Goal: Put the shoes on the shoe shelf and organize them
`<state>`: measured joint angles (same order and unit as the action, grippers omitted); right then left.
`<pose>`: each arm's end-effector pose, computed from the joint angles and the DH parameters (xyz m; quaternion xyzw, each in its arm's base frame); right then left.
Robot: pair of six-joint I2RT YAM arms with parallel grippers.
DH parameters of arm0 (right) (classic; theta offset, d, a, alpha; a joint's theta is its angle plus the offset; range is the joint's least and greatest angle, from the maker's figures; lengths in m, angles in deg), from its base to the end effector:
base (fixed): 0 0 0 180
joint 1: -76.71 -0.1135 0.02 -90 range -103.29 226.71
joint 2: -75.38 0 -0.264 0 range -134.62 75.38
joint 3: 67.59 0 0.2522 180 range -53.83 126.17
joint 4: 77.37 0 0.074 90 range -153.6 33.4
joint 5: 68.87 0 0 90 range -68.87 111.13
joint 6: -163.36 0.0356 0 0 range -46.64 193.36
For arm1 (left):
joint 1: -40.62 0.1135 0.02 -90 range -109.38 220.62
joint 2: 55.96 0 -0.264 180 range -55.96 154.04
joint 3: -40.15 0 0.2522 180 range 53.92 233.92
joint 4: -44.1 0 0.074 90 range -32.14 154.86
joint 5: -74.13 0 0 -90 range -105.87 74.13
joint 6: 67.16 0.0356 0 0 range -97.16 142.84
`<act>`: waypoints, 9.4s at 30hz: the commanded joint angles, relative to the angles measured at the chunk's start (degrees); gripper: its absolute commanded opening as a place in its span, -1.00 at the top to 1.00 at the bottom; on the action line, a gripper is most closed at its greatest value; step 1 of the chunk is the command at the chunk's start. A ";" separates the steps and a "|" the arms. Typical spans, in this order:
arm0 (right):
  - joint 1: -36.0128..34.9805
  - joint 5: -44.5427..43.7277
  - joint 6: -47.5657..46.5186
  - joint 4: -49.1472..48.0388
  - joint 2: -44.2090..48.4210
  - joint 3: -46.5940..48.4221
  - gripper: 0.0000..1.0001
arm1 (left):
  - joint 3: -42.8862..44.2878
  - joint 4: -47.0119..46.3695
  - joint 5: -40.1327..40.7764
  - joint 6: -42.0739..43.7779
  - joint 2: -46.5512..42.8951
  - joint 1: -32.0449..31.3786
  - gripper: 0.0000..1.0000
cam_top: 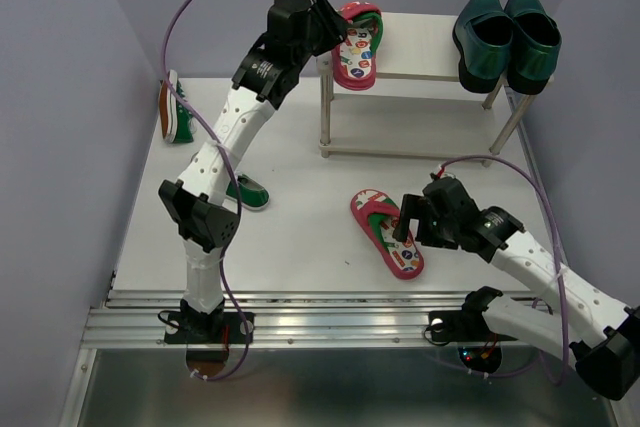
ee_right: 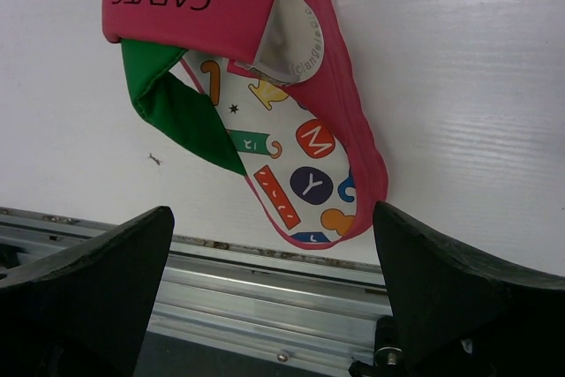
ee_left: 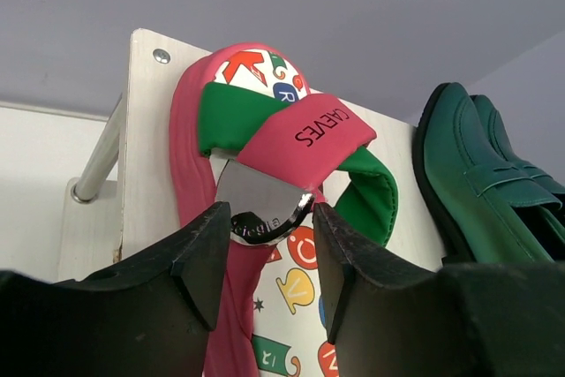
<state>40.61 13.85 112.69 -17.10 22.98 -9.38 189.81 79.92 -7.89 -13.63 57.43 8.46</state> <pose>0.1427 0.0985 0.2592 0.0462 0.9494 0.1385 0.2779 0.3729 -0.2286 0.5059 -0.0758 0.7003 -0.3587 0.6125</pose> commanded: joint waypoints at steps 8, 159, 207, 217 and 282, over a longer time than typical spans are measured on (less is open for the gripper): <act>-0.03 -8.79 4.62 -13.18 -5.16 -2.69 -0.79 | 0.61 -1.85 0.45 2.89 -9.05 0.17 -0.06; 11.49 -38.68 -1.54 -24.53 -44.11 69.99 -0.09 | -32.45 2.28 23.30 13.79 -43.95 6.23 -0.03; -16.99 9.57 -20.97 -5.45 -21.79 37.40 -1.00 | -40.70 13.97 5.46 16.87 -22.41 35.24 -0.37; -16.99 7.82 -15.96 -8.09 -18.88 25.08 -1.00 | -55.12 9.05 4.67 14.15 -25.05 35.06 -0.87; -16.99 -24.43 10.94 3.24 0.19 13.48 -1.00 | -62.35 -5.46 3.79 -4.58 -18.12 -26.28 -0.08</act>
<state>23.65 -5.61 118.55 -17.30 21.99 4.91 120.31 77.45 -5.55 -21.58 39.59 -17.26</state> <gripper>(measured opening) 0.998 0.329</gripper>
